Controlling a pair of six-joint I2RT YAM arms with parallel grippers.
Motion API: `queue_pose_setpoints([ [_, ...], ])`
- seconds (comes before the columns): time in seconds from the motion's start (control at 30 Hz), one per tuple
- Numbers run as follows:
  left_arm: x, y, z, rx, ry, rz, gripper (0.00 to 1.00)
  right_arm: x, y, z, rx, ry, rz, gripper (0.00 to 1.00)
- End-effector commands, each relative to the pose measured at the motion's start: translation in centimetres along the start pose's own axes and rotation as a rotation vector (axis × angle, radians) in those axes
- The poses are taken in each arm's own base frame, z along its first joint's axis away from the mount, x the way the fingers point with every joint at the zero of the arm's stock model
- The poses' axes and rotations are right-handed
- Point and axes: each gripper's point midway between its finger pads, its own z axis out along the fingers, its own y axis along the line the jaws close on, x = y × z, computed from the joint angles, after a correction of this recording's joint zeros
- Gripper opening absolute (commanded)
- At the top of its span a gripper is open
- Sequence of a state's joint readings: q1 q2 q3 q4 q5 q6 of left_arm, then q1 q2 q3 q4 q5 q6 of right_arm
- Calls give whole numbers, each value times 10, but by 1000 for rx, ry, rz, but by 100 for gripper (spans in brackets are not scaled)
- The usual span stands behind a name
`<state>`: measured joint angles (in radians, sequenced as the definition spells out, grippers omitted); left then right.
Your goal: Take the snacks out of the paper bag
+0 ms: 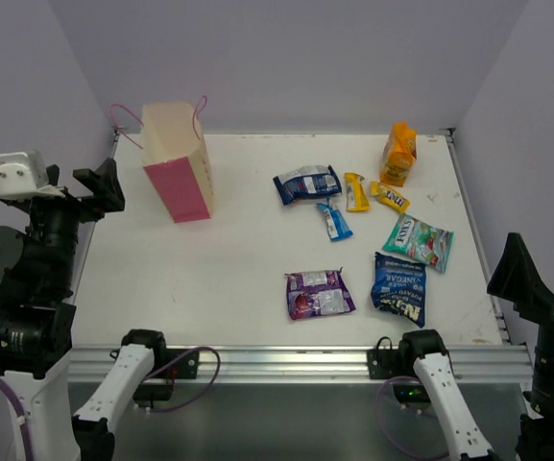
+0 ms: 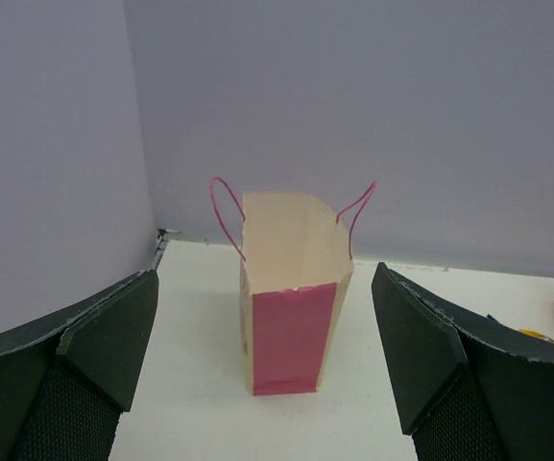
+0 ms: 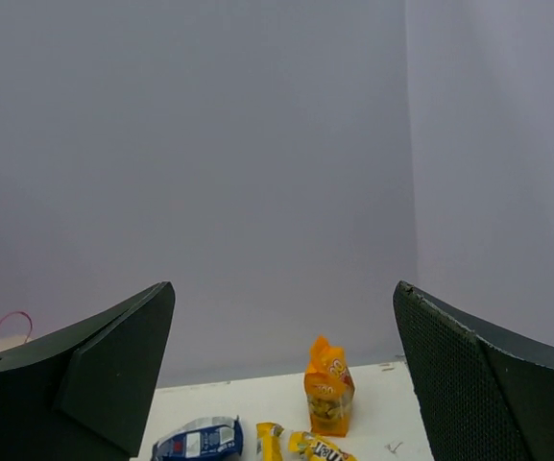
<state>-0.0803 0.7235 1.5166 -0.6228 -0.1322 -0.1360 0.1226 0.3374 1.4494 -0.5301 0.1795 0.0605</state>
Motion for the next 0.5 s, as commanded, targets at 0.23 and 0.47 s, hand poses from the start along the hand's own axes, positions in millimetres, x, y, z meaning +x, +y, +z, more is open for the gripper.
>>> queue_pose_setpoints([
  [0.23, 12, 16, -19, -66, 9, 37, 100, 1, -20, -13, 38, -16, -45, 99],
  [0.47, 24, 10, -12, -37, 37, 23, 100, 3, -17, -10, 24, -12, -44, 99],
])
